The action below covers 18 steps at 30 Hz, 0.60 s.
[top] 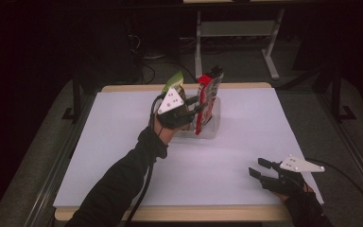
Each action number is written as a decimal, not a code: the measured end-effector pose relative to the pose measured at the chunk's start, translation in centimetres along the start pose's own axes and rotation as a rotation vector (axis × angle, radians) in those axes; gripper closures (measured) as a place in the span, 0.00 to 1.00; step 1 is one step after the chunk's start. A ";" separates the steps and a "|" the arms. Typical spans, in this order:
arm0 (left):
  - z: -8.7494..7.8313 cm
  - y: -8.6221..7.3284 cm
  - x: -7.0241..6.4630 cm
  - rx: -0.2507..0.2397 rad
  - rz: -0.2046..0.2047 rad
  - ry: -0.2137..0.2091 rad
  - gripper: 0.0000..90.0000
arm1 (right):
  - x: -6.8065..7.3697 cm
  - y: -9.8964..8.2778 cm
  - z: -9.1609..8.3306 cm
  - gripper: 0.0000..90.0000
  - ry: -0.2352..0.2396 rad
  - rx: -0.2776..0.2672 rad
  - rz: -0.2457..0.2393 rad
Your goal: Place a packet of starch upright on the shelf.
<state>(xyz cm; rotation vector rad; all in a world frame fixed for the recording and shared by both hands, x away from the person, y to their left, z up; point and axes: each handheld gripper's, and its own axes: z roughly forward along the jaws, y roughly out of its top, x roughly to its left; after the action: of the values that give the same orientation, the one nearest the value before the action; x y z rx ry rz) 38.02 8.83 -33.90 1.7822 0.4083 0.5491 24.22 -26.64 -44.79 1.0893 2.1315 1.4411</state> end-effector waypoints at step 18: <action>2.9 -6.7 -0.3 0.242 0.031 -0.018 0.82 | 0.4 -0.1 0.5 0.50 0.013 0.036 -0.009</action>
<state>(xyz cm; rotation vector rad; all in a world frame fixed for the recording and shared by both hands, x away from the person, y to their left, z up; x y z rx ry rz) 39.41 8.15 -41.00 2.0274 0.4503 0.5217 24.22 -26.09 -45.06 1.0848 2.1767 1.4141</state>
